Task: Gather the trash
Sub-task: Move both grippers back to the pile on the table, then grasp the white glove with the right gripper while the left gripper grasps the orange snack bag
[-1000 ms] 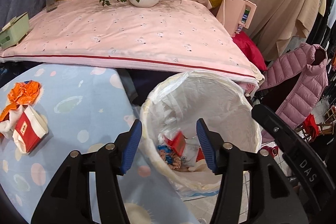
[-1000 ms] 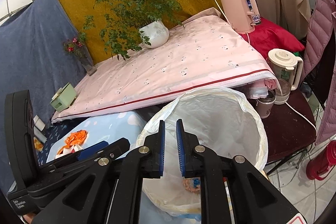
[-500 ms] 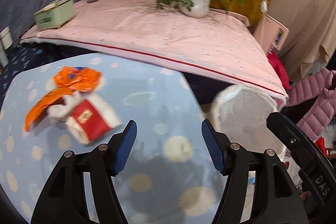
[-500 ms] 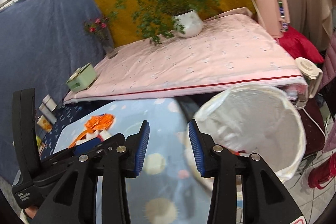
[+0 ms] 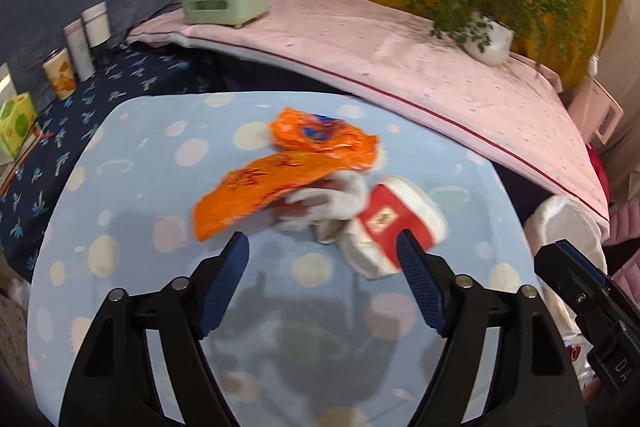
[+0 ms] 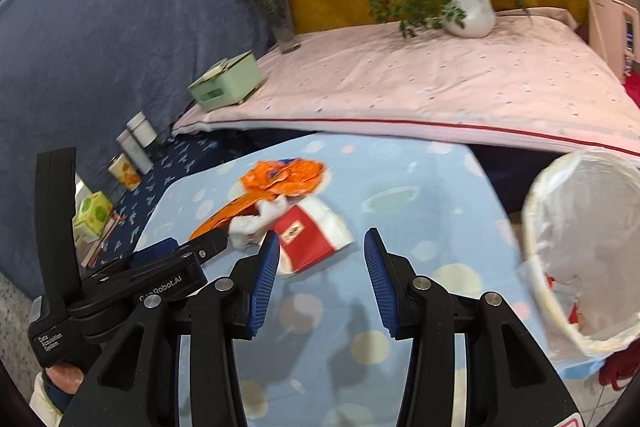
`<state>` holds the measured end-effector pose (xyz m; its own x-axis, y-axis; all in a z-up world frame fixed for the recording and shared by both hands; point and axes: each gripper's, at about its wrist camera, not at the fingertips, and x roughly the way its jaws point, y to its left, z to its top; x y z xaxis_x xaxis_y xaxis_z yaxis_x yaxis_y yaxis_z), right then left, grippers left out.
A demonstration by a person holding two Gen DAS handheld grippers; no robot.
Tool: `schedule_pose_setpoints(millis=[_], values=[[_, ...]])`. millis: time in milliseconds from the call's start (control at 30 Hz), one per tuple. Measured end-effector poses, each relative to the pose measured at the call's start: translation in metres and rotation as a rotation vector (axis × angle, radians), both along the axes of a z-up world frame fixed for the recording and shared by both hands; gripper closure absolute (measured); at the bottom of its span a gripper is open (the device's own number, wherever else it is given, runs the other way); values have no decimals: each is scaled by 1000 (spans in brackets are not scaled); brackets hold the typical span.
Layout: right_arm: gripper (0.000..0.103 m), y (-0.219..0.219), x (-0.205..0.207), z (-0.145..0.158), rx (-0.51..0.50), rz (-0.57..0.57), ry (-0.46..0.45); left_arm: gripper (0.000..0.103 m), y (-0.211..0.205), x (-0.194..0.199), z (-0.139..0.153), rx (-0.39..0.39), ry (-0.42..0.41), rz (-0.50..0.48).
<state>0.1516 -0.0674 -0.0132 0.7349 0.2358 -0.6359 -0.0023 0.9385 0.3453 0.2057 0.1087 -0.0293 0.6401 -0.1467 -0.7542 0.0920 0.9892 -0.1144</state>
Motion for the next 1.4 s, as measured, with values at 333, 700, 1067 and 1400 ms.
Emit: schedule_pose_setpoints(millis=[333,700,1067,1400], values=[[57,64,41,-22,-3,78,55,25,66,24,-31,83,19,-3],[56,108,92,-52,-63,94,111,26,71,46,-52,85,3,-140],[92,121,104,-65,-101,102,135,69,69,59,-59,46,22,-159],[94,112,80,-19,-71,97,25,98,75,48,-29,-23,3,-125]])
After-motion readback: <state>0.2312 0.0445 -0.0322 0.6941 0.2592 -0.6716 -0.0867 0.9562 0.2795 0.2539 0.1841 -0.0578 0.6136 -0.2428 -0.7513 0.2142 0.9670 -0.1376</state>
